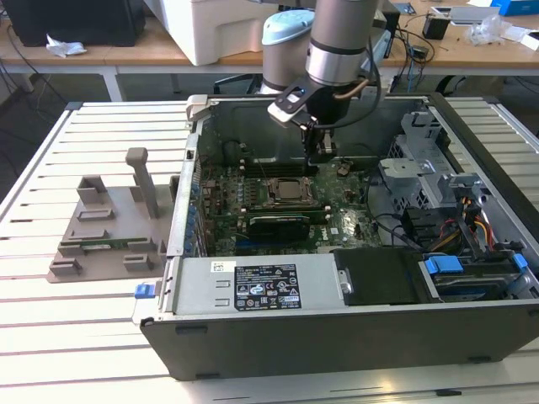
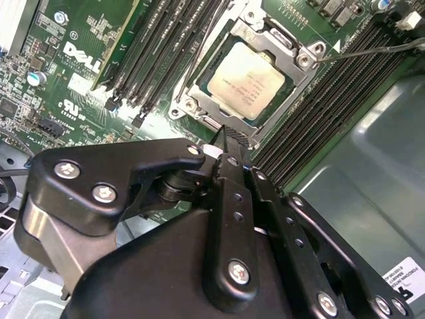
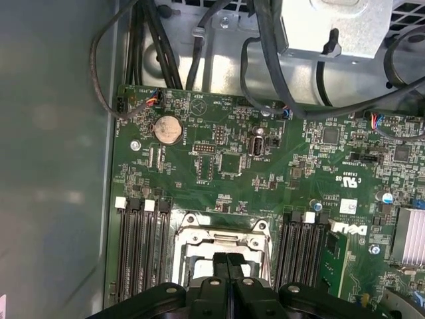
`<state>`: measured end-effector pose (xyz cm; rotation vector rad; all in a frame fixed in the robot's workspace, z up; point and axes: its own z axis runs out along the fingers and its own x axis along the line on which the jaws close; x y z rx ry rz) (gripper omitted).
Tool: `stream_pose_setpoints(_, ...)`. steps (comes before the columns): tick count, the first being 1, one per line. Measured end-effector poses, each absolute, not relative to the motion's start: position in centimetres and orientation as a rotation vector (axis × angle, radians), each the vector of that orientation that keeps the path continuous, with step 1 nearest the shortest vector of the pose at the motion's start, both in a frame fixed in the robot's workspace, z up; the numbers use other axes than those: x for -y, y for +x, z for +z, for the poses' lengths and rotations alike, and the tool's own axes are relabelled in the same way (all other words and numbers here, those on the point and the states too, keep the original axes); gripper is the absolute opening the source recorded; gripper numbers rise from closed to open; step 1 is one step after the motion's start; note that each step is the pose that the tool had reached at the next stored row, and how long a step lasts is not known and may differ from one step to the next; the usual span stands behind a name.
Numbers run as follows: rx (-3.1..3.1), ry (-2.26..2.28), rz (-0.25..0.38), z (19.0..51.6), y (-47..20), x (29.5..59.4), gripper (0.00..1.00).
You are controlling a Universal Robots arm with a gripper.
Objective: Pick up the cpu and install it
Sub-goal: 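Close the cpu cover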
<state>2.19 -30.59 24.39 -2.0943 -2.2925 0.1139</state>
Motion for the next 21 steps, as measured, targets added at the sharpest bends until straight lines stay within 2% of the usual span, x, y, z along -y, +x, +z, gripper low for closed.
stream_pose_setpoints(10, 2.292, -2.094, 0.114, 24.1, 1.9, 30.6, 0.11)
stream_pose_setpoints(21, 2.292, -2.094, 0.114, 21.2, -2.5, 30.6, 0.11)
